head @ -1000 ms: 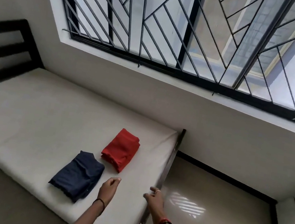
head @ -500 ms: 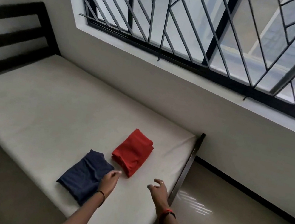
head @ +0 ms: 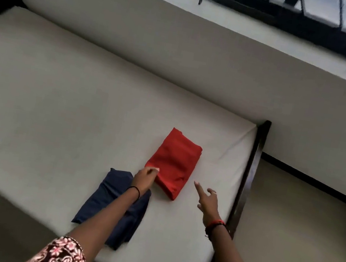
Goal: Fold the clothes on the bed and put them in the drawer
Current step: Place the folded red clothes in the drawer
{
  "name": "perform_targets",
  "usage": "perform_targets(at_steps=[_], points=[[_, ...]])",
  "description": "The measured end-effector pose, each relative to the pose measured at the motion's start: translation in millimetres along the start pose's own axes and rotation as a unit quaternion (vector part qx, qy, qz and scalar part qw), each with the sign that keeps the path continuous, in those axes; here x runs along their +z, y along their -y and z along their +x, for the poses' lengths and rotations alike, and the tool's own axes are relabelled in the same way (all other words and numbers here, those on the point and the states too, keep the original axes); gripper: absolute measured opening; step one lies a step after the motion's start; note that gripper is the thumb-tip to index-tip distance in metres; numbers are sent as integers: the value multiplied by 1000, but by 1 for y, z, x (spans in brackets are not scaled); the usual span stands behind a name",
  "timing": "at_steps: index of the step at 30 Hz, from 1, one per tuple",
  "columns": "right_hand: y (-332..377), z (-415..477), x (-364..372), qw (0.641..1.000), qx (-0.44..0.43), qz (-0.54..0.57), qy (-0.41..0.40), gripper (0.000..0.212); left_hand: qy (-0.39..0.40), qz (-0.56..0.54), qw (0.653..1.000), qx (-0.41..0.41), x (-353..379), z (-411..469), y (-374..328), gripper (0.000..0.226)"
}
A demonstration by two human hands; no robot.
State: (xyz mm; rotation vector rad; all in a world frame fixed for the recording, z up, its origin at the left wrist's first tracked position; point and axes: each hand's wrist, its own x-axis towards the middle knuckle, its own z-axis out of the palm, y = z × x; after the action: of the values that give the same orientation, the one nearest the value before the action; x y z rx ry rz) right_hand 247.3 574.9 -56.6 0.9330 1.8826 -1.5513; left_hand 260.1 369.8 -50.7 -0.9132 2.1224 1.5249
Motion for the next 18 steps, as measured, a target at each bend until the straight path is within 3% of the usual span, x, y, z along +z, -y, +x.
perform_targets(at_steps=[3,8,14,18], points=[[14,26,20,1000,10,10,-3,99,11,54,999,3,-13,48,0,31],[21,87,53,1000,16,7,13,106,48,111,993,2,-14,136,5,35],[17,149,68,999,22,-3,46,115,119,172,978,-19,-3,194,2,63],[14,177,70,999,33,14,41,115,174,152,972,-31,5,218,4,79]])
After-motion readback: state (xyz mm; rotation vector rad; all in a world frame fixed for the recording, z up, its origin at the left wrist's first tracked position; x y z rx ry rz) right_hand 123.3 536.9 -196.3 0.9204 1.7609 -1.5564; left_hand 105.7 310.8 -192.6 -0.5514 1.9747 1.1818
